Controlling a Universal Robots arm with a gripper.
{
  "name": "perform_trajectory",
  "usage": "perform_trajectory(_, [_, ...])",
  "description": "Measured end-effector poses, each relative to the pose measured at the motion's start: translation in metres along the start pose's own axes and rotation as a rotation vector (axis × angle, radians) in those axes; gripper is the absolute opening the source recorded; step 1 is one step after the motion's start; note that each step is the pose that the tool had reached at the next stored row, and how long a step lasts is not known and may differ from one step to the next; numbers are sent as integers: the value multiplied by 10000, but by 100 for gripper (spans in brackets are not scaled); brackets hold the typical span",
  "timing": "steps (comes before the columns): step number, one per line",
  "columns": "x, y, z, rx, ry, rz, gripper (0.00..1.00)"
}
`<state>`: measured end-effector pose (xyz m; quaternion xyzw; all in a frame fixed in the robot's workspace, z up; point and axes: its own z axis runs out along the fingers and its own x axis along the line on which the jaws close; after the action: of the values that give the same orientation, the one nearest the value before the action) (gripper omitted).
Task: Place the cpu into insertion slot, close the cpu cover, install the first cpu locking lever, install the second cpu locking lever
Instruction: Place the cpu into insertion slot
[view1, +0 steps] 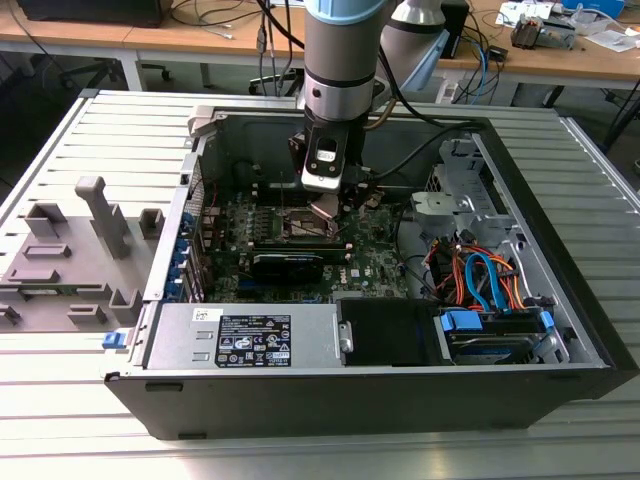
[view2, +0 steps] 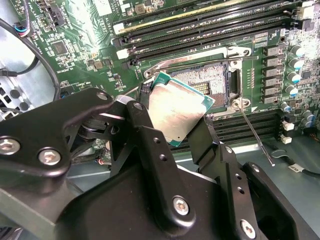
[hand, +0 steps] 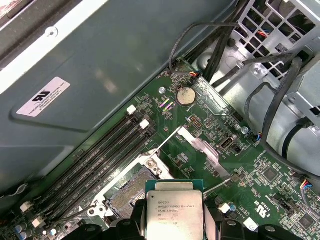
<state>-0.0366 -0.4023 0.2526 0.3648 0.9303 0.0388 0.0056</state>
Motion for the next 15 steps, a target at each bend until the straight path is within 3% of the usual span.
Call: perform_trajectory(15, [0,0,1,-1,-8,105,55])
